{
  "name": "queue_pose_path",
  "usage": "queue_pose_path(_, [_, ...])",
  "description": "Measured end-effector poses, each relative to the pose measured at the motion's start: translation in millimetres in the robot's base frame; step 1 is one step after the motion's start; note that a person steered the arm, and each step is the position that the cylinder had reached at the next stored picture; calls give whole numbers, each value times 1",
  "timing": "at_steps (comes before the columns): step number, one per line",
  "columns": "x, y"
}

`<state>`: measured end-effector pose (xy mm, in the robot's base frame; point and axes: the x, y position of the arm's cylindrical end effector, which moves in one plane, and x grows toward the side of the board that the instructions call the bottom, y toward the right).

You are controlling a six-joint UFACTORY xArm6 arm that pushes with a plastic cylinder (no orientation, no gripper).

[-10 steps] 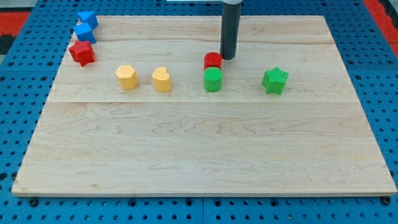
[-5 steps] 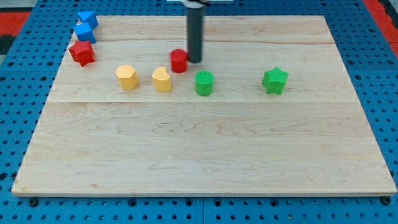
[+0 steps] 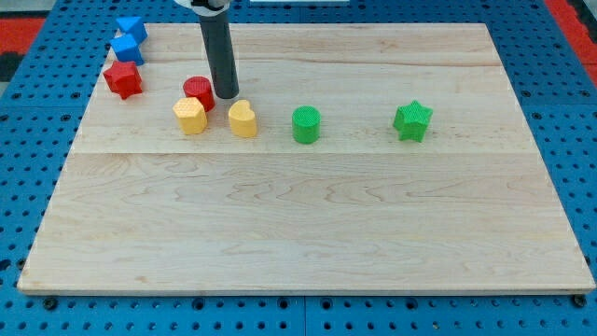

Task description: Place the red circle below the red star

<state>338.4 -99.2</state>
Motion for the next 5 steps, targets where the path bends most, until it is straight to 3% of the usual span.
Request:
queue_pose_path(3, [5,-88])
queue_pose_path(5, [14,-112])
